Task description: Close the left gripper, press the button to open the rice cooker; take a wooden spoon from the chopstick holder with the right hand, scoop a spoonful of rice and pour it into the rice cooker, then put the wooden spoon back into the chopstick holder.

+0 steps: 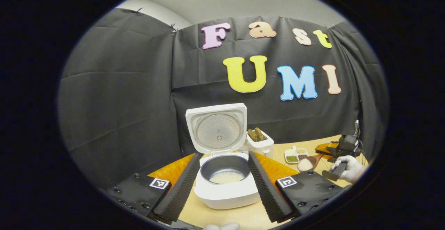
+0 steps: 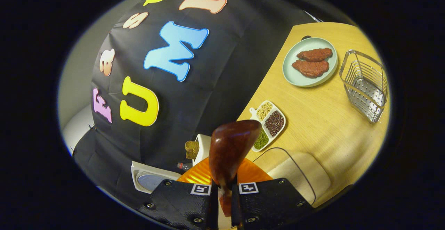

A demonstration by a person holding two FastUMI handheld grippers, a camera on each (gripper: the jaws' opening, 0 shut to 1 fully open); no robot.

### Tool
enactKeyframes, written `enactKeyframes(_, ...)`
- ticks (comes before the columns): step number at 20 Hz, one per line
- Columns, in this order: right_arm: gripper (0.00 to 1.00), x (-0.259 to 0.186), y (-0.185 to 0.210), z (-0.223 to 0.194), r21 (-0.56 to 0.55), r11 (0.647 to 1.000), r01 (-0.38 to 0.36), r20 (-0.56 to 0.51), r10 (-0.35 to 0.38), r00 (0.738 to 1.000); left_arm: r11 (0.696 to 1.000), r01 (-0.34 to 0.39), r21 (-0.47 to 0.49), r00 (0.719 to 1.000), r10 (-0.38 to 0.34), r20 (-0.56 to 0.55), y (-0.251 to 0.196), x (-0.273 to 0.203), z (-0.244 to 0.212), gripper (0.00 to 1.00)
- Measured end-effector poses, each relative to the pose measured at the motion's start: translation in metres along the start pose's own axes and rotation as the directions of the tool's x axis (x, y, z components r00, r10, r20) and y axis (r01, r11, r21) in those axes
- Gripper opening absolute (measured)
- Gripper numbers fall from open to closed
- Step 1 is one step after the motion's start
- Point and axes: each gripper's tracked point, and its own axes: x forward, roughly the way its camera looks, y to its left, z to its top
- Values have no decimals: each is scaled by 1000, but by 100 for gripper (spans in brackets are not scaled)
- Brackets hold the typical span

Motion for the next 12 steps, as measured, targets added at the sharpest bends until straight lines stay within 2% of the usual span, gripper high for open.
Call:
enactKeyframes(4, 15, -9, 10, 11, 30, 999, -11, 9, 10, 1000, 1000, 8, -1, 1000, -8, 0, -2, 0, -3, 96)
enactKeyframes(6, 15, -18, 23, 12, 61, 998, -14, 12, 14, 1000, 1000, 8, -9, 1000, -8, 0, 1, 0, -3, 98)
enactKeyframes(10, 14, -20, 72, 4, 72, 997, -28, -4, 29, 1000, 999, -6, -35, 1000, 5, -1, 13, 4, -10, 97)
enactKeyframes(12, 15, -19, 114, -6, 57, 997, -55, -16, 56, 998, 998, -19, -52, 1000, 19, 4, 23, 3, -16, 97)
